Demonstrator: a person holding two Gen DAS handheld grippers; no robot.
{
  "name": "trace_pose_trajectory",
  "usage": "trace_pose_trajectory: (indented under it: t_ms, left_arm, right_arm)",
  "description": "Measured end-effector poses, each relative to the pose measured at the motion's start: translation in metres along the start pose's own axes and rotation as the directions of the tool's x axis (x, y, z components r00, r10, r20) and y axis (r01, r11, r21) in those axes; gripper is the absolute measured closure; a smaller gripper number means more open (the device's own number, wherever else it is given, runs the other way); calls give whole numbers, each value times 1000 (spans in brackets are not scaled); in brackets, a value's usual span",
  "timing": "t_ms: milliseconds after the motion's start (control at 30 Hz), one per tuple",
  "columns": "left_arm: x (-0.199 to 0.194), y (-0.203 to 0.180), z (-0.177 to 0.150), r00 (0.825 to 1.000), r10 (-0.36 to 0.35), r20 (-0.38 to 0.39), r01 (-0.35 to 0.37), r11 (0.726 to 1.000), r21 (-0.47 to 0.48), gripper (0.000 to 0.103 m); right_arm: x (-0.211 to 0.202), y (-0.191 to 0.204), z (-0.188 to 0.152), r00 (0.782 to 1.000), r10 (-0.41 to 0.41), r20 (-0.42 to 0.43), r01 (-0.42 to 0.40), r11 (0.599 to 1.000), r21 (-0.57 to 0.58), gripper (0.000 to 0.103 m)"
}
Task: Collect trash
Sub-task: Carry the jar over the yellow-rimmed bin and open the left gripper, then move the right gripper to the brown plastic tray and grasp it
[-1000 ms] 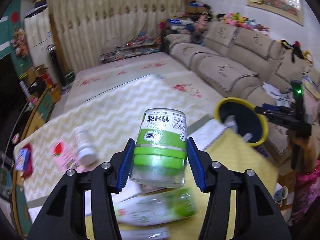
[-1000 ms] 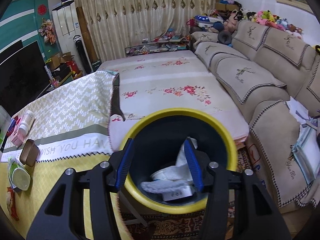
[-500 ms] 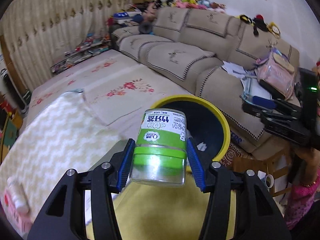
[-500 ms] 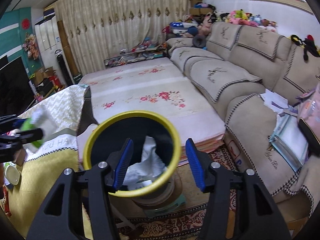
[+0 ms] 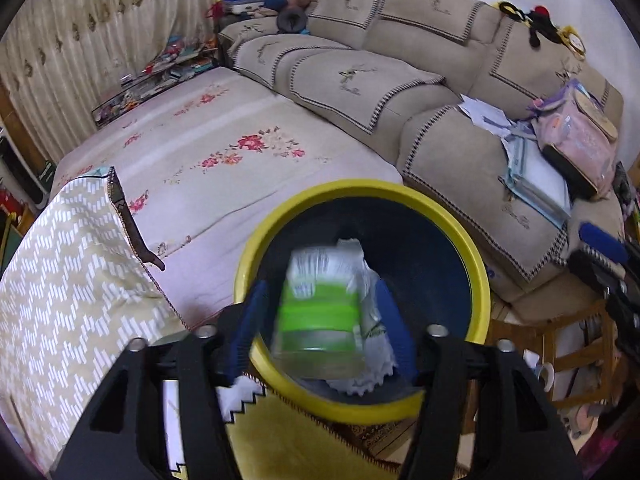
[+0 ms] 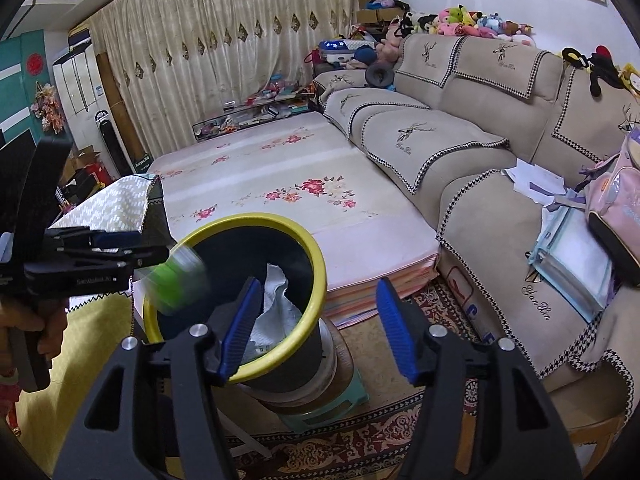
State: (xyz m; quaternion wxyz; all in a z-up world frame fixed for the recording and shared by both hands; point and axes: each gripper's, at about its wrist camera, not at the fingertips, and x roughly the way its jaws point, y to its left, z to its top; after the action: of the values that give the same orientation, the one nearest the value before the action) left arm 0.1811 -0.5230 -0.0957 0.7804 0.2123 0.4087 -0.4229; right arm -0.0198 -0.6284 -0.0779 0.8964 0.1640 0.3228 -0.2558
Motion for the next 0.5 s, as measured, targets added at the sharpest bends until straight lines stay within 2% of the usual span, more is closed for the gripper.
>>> trace_pose_trajectory:
  t_ms: [33, 133, 267, 500]
  left_arm:
    - [-2, 1, 2, 1000, 4, 13, -4, 1000, -10, 33]
    - [-24, 5, -1, 998, 24, 56, -23, 1000, -20, 33]
    - [-77, 10, -13, 989, 53, 138, -49, 998, -32, 30]
    - [-180, 33, -65, 954, 142, 265, -115, 987, -114, 18]
  right_arm:
    - [0, 1, -1, 1000, 1, 0, -1, 1000, -1, 45]
    - [0, 5, -2, 1000, 8, -2, -8, 1000, -4, 45]
    - [4, 17, -5, 999, 32, -14, -32, 999, -17, 45]
    - [16, 66, -10, 991, 119, -57, -123, 989, -84, 45]
